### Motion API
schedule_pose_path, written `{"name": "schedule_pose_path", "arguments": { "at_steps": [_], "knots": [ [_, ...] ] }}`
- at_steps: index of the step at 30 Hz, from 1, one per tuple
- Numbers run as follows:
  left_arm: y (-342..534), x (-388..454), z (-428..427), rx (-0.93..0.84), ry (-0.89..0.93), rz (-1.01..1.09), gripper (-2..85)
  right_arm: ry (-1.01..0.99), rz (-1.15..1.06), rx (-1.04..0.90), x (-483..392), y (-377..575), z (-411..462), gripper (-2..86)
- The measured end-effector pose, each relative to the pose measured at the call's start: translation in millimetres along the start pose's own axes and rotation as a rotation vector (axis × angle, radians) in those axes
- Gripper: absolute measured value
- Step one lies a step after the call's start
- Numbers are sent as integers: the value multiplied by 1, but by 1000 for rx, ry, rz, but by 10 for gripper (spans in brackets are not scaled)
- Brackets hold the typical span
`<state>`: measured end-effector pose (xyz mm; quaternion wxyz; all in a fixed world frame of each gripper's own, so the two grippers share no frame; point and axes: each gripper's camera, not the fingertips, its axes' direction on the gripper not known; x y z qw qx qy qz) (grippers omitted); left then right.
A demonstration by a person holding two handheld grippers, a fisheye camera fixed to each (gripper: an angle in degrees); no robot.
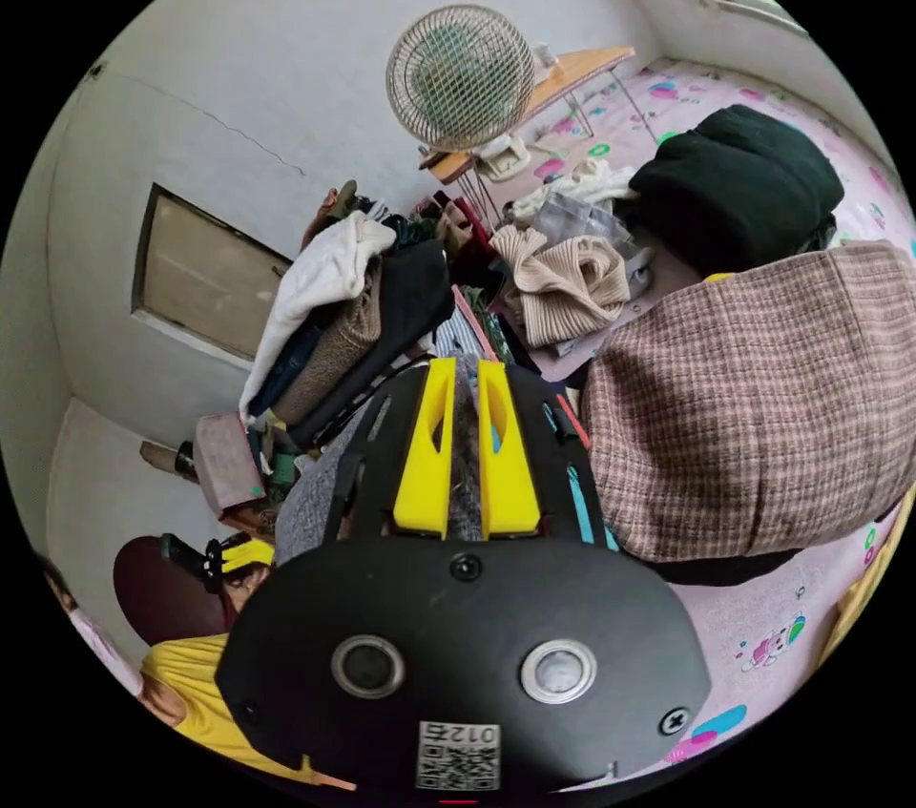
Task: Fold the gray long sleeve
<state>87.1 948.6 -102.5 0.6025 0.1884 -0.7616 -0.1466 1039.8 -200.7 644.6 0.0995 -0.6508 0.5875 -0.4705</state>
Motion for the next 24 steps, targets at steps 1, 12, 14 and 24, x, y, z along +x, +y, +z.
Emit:
{"name": "schedule_pose_path", "arguments": {
  "at_steps": [1, 12, 14, 24],
  "knots": [
    [4, -15, -7, 43, -77, -90, 4, 29, -20, 71, -11, 13, -29, 20],
    [26, -61, 84, -256, -269, -447, 5, 3, -88, 226, -74, 181, -220, 9],
    [24, -25, 64, 1, -307, -437, 6, 66, -77, 269, -83, 238, -267, 9],
    [-65, 267, 118, 476, -27, 264, 4, 329, 85, 405, -130, 482, -435, 8]
  ]
}}
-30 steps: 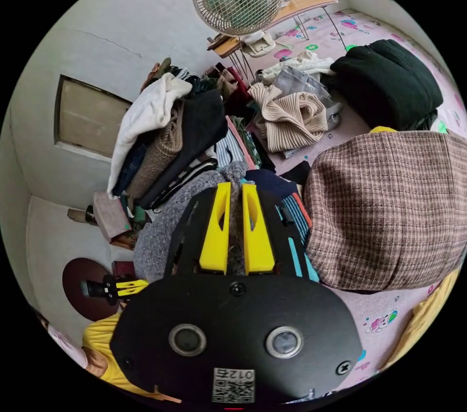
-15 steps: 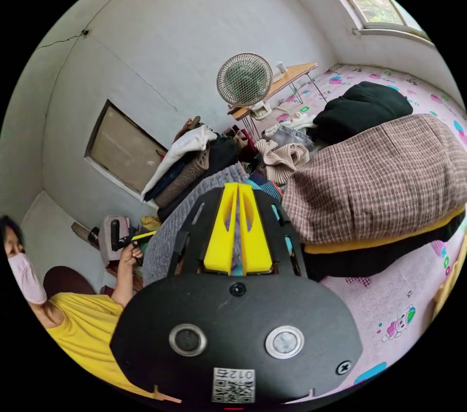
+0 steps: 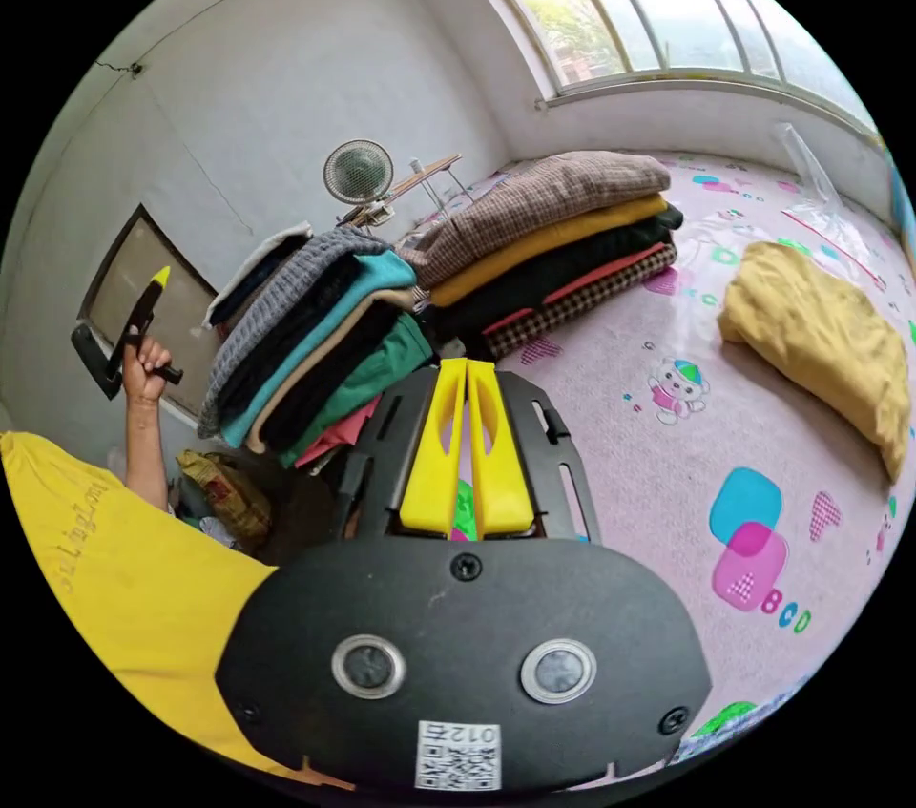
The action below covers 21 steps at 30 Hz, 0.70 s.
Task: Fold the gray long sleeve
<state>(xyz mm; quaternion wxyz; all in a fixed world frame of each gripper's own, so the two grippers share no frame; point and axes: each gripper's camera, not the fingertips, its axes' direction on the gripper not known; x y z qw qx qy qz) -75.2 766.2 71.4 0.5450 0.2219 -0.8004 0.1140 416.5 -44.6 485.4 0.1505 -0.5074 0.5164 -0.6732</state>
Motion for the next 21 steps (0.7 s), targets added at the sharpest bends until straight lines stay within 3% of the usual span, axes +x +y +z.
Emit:
{"name": "schedule_pose_path", "arguments": {
  "at_steps": [5, 8, 12, 17, 21],
  "knots": [
    [-12, 185, 109, -24, 641, 104, 4, 146, 131, -1, 28, 97, -134, 10],
    [-13, 286, 152, -45, 882, 92, 4, 232, 270, 24, 58, 154, -220, 13],
    [-12, 405, 202, -172, 1067, 82, 4, 439, 446, 64, 97, 220, -337, 17],
    [8, 571, 276, -421, 1267, 86, 3, 884, 749, 214, 150, 302, -543, 60],
    [23, 674, 321, -573, 1318, 96, 3, 946, 951, 282, 200, 334, -661, 110]
  ]
}}
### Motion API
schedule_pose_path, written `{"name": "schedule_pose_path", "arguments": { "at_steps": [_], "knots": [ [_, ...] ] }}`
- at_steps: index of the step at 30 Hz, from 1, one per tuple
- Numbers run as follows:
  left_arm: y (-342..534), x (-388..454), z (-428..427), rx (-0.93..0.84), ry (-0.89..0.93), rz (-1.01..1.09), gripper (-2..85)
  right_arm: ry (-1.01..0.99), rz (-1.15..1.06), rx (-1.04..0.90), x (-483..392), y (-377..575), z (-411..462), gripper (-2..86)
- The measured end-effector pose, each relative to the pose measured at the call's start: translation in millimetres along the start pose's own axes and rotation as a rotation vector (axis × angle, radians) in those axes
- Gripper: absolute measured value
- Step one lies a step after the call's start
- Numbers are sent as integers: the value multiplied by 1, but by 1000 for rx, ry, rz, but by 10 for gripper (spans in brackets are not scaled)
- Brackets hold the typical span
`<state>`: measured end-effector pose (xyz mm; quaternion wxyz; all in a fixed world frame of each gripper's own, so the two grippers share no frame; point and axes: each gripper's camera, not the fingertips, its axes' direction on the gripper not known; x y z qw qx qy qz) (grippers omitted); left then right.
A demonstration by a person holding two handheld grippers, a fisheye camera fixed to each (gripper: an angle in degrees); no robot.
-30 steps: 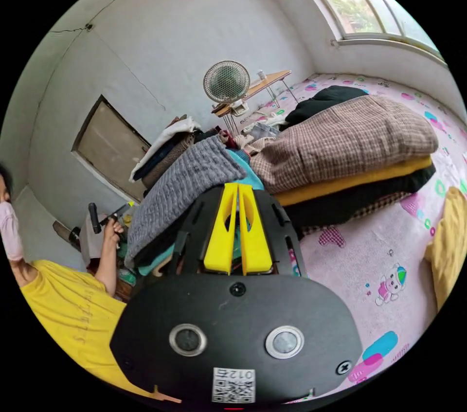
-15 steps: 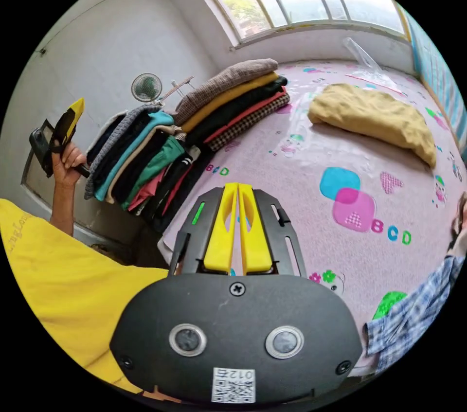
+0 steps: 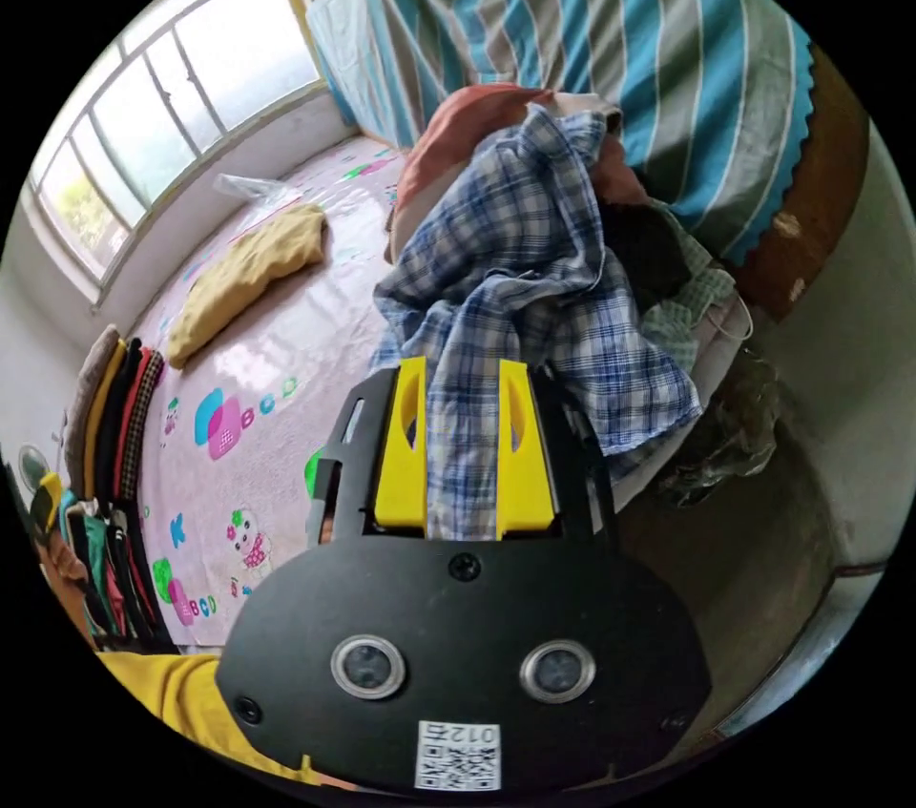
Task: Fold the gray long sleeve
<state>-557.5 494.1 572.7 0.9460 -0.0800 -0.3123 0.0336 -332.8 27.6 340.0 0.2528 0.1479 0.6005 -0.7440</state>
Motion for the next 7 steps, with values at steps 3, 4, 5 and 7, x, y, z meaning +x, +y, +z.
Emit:
{"name": "schedule_pose_path", "arguments": {
  "at_steps": [3, 4, 5, 7],
  "knots": [
    [-31, -14, 76, -112, 35, -37, 4, -25, 43, -81, 44, -53, 0, 113],
    [-43, -19, 100, -144, 36, -43, 4, -41, 45, -116, 54, -69, 2, 99],
    [-54, -23, 121, -176, 32, -44, 4, -80, 47, -155, 62, -84, 3, 77],
    [-71, -31, 146, -207, 17, -41, 4, -153, 45, -205, 66, -102, 1, 36]
  ]
}}
